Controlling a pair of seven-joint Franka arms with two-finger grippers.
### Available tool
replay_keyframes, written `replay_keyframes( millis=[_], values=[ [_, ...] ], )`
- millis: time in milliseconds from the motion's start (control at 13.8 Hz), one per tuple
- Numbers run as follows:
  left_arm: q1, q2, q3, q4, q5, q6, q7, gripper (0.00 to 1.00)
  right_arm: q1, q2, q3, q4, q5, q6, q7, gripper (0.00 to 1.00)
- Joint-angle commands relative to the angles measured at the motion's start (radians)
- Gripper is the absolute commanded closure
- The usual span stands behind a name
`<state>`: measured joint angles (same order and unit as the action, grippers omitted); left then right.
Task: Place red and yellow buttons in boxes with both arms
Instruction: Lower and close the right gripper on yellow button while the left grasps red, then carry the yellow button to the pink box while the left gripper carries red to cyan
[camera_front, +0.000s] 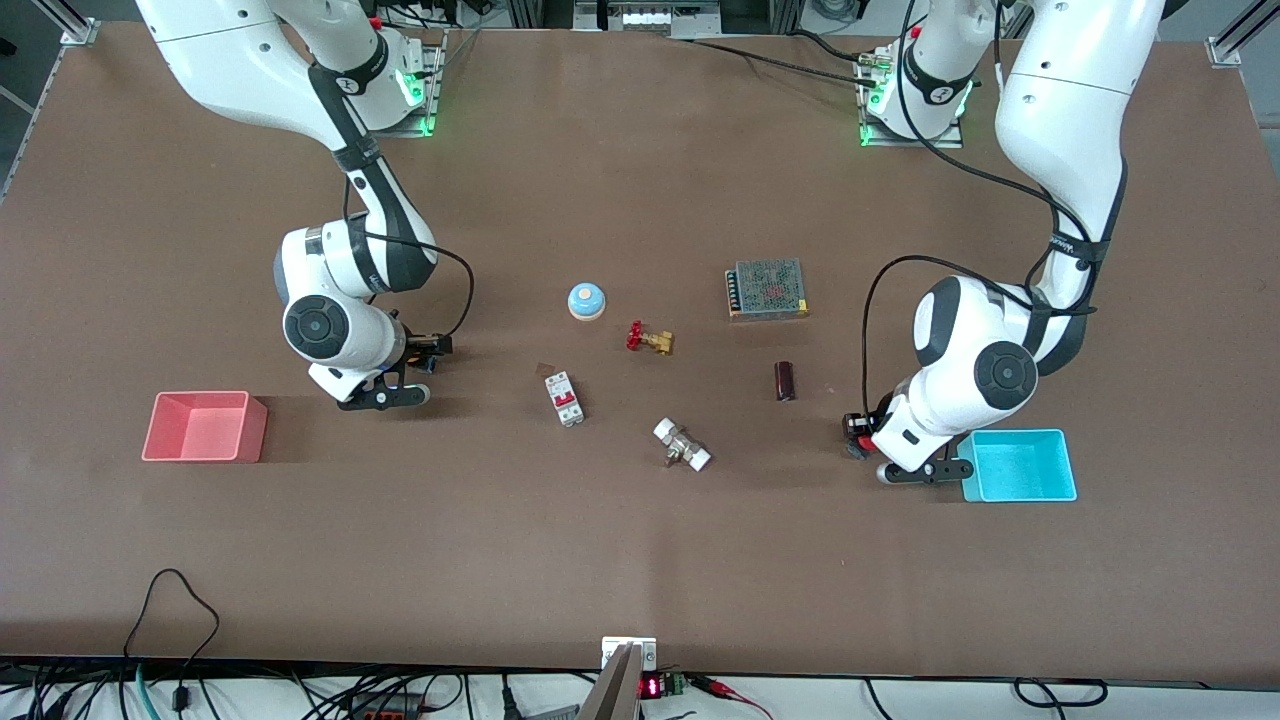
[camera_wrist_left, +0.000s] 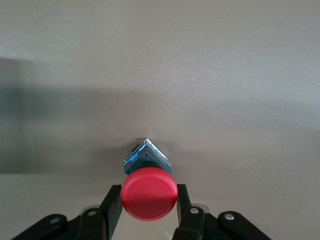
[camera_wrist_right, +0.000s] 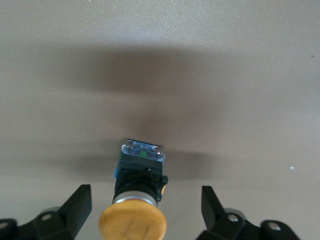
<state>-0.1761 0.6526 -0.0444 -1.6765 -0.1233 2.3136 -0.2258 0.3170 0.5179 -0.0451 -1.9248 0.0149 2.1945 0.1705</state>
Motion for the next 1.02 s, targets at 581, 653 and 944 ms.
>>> replay_keyframes(
  millis=[581, 653, 944],
  values=[
    [0.056, -0.105, 0.017, 0.021, 0.016, -0.083, 0.009, 0.71, 0.019, -0.012, -0.004, -0.008, 0.000, -0.022, 0.099, 0.75],
    [0.070, -0.119, 0.018, 0.021, 0.017, -0.088, 0.022, 0.71, 0.019, -0.016, -0.004, -0.002, 0.000, -0.038, 0.101, 0.77],
    [0.153, -0.137, 0.028, 0.043, 0.019, -0.112, 0.077, 0.71, 0.004, -0.058, -0.013, 0.084, 0.004, -0.088, 0.096, 0.77]
  ],
)
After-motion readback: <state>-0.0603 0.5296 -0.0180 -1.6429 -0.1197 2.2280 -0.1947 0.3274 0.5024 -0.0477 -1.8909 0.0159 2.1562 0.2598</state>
